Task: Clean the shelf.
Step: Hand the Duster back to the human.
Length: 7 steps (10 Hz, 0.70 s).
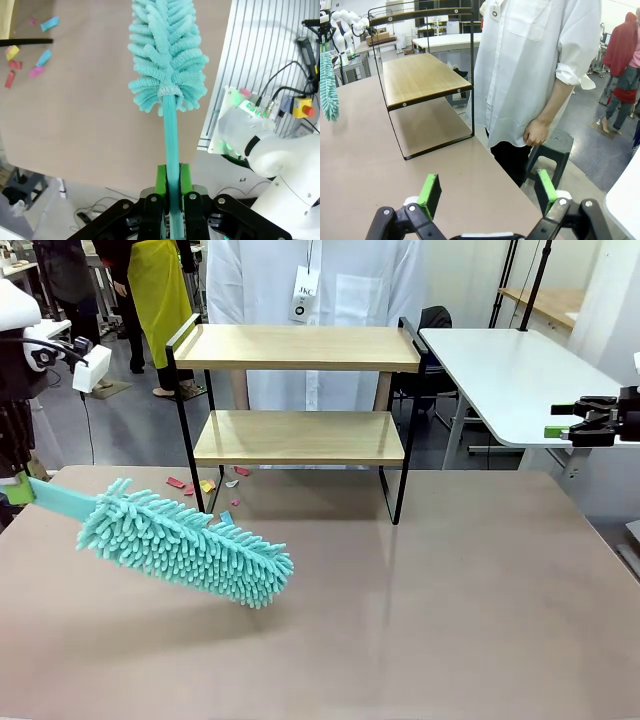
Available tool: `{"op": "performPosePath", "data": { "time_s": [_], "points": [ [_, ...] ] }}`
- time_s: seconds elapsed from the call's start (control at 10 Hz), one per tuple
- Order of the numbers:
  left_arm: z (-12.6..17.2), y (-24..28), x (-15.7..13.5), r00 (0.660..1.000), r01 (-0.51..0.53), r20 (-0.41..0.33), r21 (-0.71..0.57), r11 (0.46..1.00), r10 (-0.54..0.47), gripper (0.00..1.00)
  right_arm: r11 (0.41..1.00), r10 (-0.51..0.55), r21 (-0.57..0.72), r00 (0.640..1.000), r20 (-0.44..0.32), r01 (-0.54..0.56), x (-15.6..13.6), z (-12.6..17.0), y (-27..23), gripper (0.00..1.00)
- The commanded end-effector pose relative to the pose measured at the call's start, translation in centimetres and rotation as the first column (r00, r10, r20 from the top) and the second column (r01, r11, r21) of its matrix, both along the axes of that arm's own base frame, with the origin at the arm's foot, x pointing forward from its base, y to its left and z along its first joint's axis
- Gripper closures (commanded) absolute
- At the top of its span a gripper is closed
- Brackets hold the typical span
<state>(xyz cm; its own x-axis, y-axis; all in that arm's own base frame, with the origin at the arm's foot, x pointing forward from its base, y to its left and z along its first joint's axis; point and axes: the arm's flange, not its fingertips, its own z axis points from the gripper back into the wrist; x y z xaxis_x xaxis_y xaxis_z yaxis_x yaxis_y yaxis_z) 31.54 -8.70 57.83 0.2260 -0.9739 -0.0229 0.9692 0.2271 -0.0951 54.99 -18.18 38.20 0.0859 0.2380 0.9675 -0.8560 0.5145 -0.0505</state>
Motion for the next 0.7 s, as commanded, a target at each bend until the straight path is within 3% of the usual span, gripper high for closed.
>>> {"op": "performPosePath", "data": {
  "time_s": [0.0, 0.6],
  "points": [
    [0.21, -0.03, -0.22, 1.000, -0.018, -0.008, -0.012, 1.000, 0.018, 0.87, 1.000, -0.002, -0.008, 1.000, -0.005, 0.002, 0.07, 0.35, 0.10, 0.00],
    [0.21, -0.03, -0.22, 1.000, -0.018, -0.008, -0.012, 1.000, 0.018, 0.87, 1.000, -0.002, -0.008, 1.000, -0.005, 0.002, 0.07, 0.35, 0.10, 0.00]
  ]
}}
